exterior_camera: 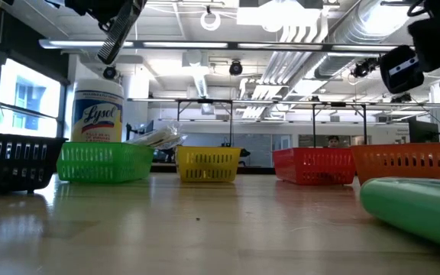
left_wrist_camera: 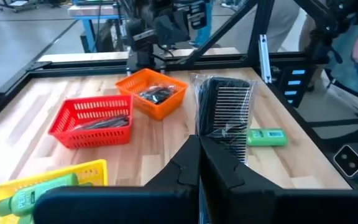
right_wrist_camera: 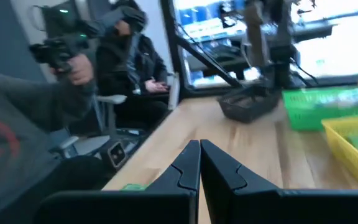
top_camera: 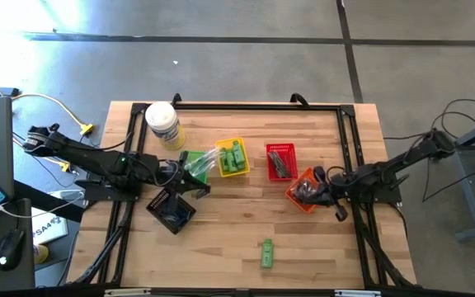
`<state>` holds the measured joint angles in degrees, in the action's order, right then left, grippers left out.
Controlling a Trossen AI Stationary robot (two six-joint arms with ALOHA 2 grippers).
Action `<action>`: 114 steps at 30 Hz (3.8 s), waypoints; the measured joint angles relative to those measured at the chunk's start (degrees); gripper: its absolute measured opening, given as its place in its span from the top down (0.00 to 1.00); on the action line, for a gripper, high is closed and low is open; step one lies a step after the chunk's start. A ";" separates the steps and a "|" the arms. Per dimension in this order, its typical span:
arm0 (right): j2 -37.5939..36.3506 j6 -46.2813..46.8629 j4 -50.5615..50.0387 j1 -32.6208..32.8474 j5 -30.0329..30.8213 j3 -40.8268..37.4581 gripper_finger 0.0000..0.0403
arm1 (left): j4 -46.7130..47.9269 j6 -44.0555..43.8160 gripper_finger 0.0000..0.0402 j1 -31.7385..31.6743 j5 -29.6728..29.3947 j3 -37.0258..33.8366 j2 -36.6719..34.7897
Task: Pick & Place Travel size toiletries
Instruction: Put the black comb into the red basket
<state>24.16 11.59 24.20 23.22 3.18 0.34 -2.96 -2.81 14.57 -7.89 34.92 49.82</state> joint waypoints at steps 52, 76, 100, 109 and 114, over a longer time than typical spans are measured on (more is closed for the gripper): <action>-9.07 -1.33 -5.15 -5.65 -6.12 0.00 0.99 | -7.67 7.59 1.00 0.02 -6.61 -0.07 8.11; -7.11 -1.15 -5.45 -5.59 -6.30 0.00 0.99 | -2.92 9.41 1.00 -17.13 2.36 20.19 26.01; -5.84 -1.35 -6.16 -0.30 -8.89 0.00 0.99 | 21.96 46.92 1.00 -27.74 13.35 66.37 60.18; -5.84 -1.38 -7.69 -0.30 -8.91 0.00 0.99 | 17.22 60.56 1.00 -27.71 17.83 67.38 67.69; -5.84 -1.38 -7.77 -0.30 -9.14 -0.01 0.99 | 13.35 64.26 1.00 -27.71 22.40 67.39 71.25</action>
<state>18.33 10.22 16.44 22.92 -5.97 0.33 10.39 61.45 -13.15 14.50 102.31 121.07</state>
